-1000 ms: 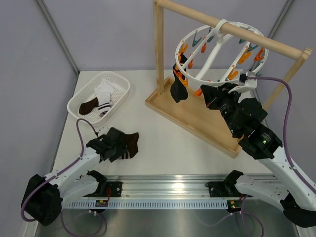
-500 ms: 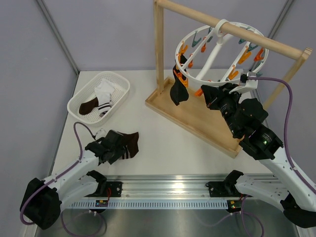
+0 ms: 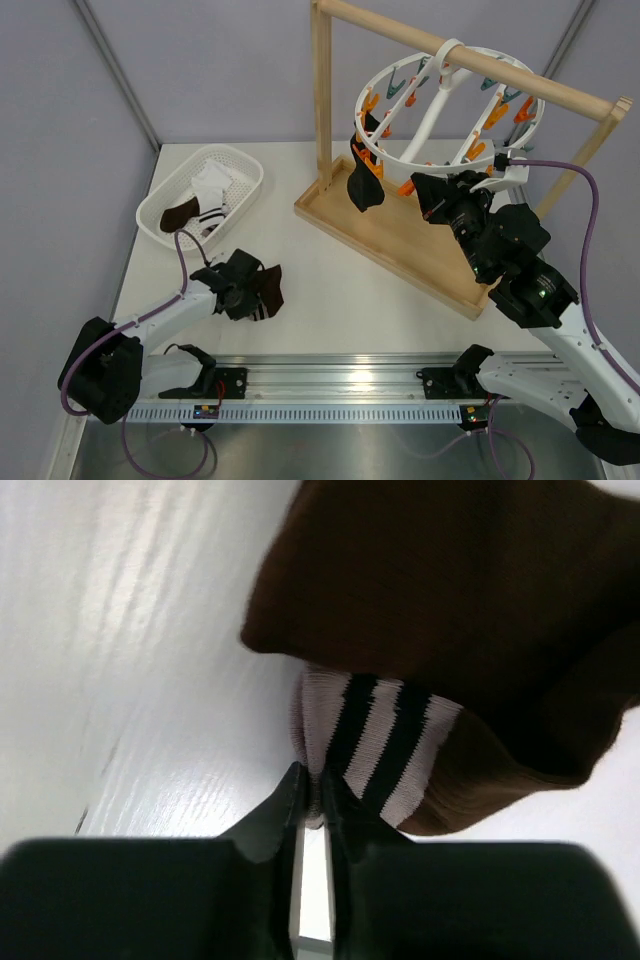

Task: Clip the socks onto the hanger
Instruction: Pick up the sock at the center of the board.

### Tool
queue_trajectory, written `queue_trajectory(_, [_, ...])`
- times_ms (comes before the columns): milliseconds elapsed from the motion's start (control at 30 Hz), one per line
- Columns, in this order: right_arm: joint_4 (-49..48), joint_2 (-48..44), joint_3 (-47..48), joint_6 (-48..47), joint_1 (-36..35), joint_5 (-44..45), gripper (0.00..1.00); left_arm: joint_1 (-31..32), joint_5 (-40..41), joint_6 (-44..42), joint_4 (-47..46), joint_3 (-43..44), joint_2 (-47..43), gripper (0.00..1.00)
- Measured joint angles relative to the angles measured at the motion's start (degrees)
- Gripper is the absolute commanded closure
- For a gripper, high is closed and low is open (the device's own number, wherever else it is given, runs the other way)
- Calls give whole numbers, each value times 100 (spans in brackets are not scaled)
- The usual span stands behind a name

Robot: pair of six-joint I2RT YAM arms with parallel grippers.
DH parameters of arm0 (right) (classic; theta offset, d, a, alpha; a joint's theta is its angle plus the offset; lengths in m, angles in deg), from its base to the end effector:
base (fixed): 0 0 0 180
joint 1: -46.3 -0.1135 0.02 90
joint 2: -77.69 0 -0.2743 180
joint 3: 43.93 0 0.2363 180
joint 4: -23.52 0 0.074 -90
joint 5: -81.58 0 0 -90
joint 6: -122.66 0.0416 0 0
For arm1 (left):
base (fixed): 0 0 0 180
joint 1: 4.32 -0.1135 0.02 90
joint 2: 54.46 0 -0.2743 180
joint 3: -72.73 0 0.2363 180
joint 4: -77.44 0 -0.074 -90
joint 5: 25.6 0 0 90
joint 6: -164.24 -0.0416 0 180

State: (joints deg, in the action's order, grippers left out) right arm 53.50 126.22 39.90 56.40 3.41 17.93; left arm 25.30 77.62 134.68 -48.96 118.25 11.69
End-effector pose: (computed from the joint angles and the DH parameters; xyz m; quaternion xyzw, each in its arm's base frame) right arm 0.1166 0.0831 0.4659 0.0570 0.6747 0.2670 0.6857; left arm 0.1450 -0.0715 0.1709 -0.2767 0.9444 -0.0158 0.1770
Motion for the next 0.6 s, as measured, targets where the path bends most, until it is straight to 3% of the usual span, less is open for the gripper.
queue_trajectory(67, [0, -42, 0, -4, 0, -2, 97, -2, -149, -116, -111, 26, 72, 100])
queue_trajectory(267, [2, -83, 0, -44, 0, -2, 97, 74, -409, -444, -129, 326, 269, 100])
queue_trajectory(600, [-48, 66, 11, -111, 4, -111, 98, 468, -922, -2262, -129, 2455, -52, 100])
